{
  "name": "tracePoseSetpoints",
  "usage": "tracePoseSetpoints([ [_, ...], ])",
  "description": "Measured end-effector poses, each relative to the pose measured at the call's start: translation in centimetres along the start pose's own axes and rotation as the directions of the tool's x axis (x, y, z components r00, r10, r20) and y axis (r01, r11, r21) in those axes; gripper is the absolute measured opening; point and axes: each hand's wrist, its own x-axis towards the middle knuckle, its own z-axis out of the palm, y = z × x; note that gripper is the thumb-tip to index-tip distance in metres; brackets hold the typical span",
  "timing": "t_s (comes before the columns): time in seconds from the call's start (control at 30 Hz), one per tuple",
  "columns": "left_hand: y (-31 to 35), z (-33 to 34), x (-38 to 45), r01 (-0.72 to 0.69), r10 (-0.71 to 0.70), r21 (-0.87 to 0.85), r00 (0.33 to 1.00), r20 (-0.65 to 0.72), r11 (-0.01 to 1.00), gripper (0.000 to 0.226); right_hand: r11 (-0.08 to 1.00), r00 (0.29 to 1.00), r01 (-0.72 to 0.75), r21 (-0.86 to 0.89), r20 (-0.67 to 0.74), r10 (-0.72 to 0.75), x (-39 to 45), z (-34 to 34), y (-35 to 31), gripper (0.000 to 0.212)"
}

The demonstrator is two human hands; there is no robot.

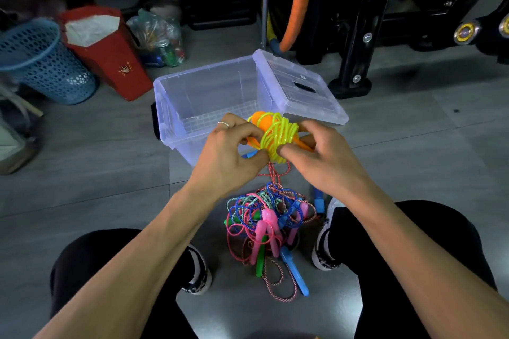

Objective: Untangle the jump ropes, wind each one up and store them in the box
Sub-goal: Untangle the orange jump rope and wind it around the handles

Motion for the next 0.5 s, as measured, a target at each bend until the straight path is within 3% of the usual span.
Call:
tracePoseSetpoints([
  [0.13, 0.56, 0.17, -0.12, 0.079, -0.079, -0.132, 0.997, 0.008, 0.988, 0.024, 1.0, 1.0, 0.011, 0.005, 0.015, -0.012, -0.11, -0.01, -0.04, 0.01],
  [0.33, 0.85, 0.16, 0.28, 0.167, -0.162, -0.187, 0.986, 0.039, 0.968, 0.02, 0.998, 0.999, 0.05, 0.032, 0.006, -0.05, -0.3, 0.35, -0.05, 0.012],
  [0.5, 1.08, -0.18, 0.36, 0.301, -0.284, -0.352, 0.953, 0.1, 0.886, 0.025, 0.997, 0.999, 0.023, 0.073, 0.024, -0.025, 0.0, 0.75, -0.06, 0.018],
])
